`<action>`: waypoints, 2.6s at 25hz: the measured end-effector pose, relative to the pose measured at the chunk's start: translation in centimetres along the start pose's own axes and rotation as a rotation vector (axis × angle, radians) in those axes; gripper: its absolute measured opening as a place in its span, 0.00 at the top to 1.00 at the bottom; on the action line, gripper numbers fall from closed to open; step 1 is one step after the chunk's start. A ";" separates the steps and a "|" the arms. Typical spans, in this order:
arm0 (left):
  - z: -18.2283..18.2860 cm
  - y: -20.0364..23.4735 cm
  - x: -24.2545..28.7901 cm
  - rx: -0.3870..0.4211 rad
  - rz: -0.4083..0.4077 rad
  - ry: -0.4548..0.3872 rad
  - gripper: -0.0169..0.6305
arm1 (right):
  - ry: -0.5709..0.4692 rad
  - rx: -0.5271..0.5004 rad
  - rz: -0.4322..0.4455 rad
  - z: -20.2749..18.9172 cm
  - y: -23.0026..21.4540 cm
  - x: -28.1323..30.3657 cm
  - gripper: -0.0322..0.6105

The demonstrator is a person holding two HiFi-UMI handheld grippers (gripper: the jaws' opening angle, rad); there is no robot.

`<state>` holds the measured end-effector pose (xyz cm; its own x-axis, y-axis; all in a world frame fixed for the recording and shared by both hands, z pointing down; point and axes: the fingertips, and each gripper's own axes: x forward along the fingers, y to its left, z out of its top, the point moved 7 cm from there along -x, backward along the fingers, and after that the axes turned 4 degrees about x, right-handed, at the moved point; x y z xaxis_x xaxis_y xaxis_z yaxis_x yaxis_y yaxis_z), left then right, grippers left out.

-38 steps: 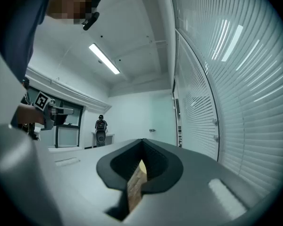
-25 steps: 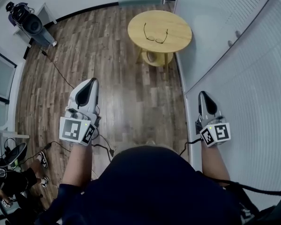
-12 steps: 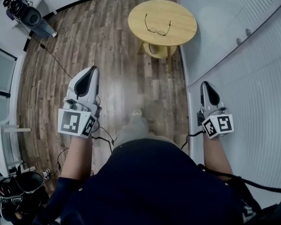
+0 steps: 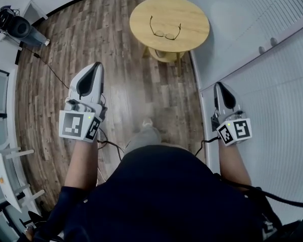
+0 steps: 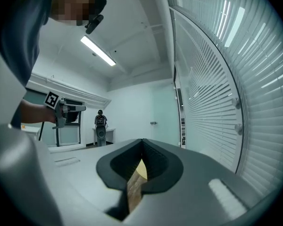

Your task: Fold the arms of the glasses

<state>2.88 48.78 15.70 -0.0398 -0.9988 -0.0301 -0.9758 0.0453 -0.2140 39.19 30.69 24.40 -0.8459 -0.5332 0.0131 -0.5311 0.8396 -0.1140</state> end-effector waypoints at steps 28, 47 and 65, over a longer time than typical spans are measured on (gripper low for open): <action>-3.6 12.8 13.6 -0.001 -0.103 -0.043 0.97 | -0.003 0.011 -0.078 -0.2 -0.2 16.1 0.94; -5.2 17.1 30.3 0.003 -0.068 0.024 0.97 | 0.076 0.010 -0.029 -0.6 -11.6 31.6 0.94; -6.8 15.7 41.0 0.015 -0.053 0.089 0.97 | 0.162 0.059 0.059 -4.0 -18.4 38.9 0.87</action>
<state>-15.51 8.41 17.80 -0.0080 -0.9976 0.0685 -0.9737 -0.0079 -0.2275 15.83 -5.05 30.96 -0.8747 -0.4561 0.1640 -0.4809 0.8587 -0.1770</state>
